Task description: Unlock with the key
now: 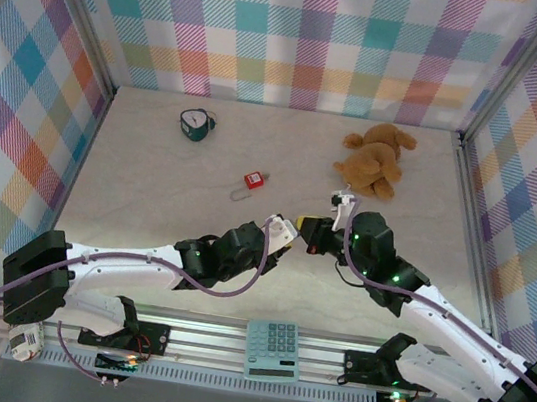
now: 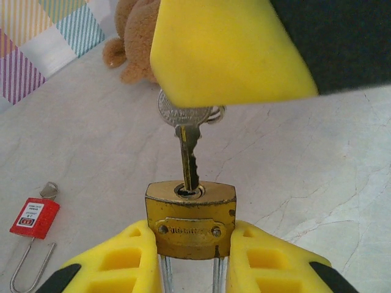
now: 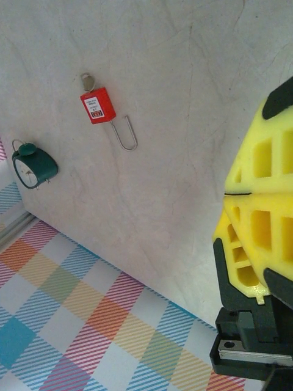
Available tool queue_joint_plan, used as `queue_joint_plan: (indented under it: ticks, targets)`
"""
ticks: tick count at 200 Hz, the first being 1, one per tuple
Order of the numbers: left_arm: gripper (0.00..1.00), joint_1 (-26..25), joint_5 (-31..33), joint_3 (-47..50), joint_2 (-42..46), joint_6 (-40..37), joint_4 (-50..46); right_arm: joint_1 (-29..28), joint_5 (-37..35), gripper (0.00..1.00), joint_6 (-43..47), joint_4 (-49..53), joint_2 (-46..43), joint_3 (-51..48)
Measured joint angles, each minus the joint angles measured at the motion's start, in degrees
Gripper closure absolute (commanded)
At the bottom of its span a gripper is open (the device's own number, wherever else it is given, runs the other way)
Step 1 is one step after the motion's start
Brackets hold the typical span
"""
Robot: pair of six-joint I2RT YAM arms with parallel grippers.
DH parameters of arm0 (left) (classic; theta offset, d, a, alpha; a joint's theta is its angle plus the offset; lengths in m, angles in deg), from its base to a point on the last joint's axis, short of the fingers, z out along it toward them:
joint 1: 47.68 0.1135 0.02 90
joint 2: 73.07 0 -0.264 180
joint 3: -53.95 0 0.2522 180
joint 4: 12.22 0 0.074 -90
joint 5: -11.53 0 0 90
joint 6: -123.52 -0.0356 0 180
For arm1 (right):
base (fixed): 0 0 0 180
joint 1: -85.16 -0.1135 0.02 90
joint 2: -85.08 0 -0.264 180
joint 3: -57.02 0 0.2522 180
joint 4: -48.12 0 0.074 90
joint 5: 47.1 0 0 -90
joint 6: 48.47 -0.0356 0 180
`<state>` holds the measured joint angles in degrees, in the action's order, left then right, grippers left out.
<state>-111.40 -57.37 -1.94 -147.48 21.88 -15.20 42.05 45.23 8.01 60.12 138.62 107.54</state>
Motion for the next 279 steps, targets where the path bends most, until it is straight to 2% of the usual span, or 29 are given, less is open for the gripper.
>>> queue_joint_plan:
  ticks: [279]
  targets:
    - [0.89,0.0,2.0,0.0,0.0,0.0,0.3,-1.3,-2.9,1.0,-0.2,-0.8,0.6,-0.2]
